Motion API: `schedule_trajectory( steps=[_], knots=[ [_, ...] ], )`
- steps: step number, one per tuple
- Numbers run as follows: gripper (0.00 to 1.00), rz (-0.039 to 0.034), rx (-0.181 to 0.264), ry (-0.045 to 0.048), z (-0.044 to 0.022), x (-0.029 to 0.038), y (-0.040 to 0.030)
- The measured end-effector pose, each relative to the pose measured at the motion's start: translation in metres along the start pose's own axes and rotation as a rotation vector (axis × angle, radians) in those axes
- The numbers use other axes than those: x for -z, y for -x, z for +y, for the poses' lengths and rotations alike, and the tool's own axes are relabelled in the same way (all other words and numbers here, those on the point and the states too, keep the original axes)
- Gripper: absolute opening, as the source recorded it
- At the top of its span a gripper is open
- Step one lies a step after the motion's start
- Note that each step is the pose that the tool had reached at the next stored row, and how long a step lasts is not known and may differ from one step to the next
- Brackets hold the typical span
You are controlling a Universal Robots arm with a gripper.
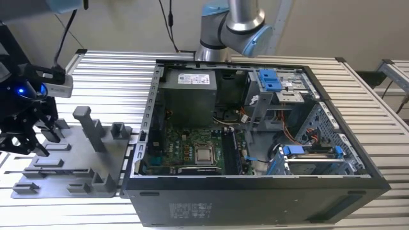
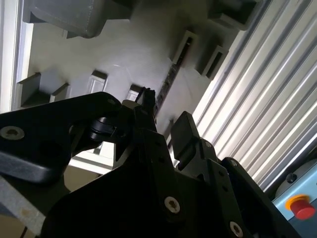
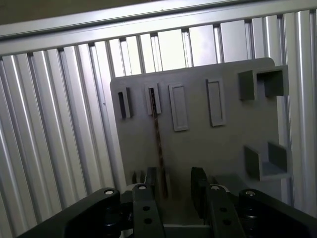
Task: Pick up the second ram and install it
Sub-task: 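Pick up the second ram and move it above second insertion slot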
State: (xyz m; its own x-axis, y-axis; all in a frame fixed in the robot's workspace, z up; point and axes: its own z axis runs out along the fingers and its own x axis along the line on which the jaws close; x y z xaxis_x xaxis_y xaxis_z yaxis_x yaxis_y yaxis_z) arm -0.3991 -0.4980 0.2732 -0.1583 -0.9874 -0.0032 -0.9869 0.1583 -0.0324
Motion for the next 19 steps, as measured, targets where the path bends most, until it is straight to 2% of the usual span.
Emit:
schedule_trajectory(
  steps=[11,19],
  knots=[
    [0.42,0.0001,0.001,0.0000,0.0099,-0.0142,-0.0016],
    [0.42,0.0000,0.002,0.0001,0.0122,-0.0218,-0.0020]
  ],
)
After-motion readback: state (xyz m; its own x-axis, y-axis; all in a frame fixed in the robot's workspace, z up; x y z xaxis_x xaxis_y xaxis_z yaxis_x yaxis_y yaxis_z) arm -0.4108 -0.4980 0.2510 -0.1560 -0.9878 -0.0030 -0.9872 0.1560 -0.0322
